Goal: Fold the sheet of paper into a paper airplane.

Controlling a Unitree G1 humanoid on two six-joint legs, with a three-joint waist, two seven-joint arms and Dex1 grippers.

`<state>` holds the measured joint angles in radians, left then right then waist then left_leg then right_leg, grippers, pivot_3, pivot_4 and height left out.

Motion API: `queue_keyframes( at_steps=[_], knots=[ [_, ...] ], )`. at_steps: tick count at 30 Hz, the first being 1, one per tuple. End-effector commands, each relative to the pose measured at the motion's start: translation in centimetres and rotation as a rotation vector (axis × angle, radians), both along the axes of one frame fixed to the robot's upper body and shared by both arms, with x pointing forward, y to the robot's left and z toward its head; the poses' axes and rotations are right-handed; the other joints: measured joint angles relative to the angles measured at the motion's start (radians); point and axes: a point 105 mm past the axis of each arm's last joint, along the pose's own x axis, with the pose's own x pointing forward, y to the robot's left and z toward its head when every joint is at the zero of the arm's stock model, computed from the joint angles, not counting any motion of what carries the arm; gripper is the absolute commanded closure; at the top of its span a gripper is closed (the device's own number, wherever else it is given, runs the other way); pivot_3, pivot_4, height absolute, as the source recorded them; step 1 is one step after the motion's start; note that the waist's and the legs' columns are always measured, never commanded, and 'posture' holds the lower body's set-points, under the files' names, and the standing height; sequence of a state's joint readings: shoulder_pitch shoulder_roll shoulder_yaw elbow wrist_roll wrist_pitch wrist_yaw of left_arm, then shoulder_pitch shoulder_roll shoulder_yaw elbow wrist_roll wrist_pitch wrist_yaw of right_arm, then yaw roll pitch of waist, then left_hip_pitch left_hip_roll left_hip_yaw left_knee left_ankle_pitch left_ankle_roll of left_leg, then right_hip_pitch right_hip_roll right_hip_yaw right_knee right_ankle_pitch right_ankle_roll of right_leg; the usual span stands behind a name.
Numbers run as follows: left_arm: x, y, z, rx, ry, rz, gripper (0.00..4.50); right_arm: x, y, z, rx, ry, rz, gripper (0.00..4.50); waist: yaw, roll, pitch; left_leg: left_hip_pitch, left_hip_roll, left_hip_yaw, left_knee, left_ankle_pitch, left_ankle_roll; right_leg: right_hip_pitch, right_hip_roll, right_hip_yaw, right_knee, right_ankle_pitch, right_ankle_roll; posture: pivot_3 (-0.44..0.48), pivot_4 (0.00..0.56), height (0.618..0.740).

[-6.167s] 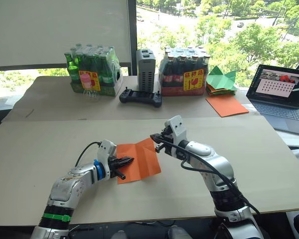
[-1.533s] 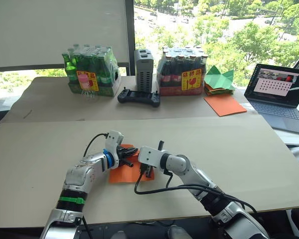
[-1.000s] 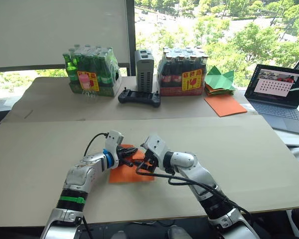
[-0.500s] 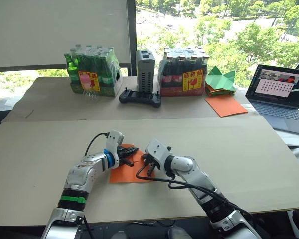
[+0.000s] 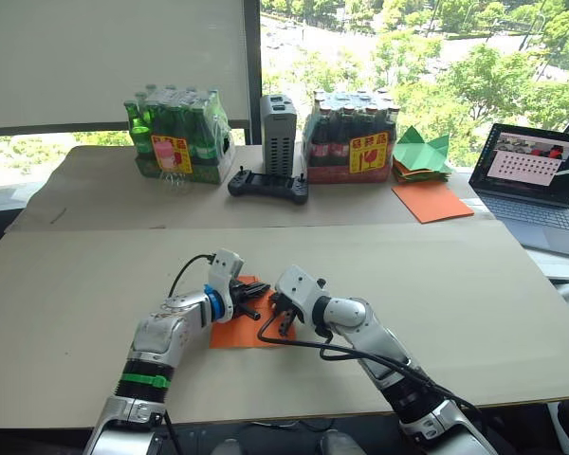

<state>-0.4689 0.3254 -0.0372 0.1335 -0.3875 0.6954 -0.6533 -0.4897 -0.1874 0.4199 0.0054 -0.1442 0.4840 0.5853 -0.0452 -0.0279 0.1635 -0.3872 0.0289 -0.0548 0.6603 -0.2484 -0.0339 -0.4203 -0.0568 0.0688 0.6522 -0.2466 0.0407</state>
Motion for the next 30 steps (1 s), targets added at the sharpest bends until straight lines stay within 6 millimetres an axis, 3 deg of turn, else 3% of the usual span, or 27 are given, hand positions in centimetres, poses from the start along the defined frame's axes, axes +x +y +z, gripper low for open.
queue_keyframes(
  at_steps=[1,9,21,30],
  knots=[
    [0.5,-0.1,-0.2,0.027,-0.02,0.006,4.5,-0.4,0.2,0.2,-0.002,-0.006,0.012,4.46,0.0,0.0,0.0,0.0,0.0,0.0,0.0,0.0,0.0,0.0,0.0,0.0,0.0,0.0,0.0,0.0,0.15,0.74],
    [2.4,1.6,-0.8,0.066,-0.016,0.103,4.5,-0.6,-0.2,-0.1,-0.004,0.003,-0.003,4.46,0.0,0.0,0.0,0.001,0.0,0.0,0.0,0.0,0.0,0.001,0.0,0.0,0.0,0.0,0.0,0.0,0.15,0.74],
    [1.6,1.7,-1.8,0.076,0.006,0.092,4.5,-0.9,-2.5,-0.6,-0.017,0.031,-0.077,4.46,-0.002,0.0,-0.001,0.003,0.0,0.0,0.0,0.0,0.0,0.001,0.0,0.0,0.003,0.0,0.0,0.0,0.15,0.74],
    [1.5,1.6,-1.7,0.066,0.01,0.091,4.5,-0.7,-1.6,-0.2,0.003,0.027,-0.068,4.46,-0.002,0.0,-0.001,0.004,0.0,0.0,0.0,0.0,0.0,0.002,0.0,0.0,0.003,0.0,0.0,0.0,0.15,0.74]
  ],
)
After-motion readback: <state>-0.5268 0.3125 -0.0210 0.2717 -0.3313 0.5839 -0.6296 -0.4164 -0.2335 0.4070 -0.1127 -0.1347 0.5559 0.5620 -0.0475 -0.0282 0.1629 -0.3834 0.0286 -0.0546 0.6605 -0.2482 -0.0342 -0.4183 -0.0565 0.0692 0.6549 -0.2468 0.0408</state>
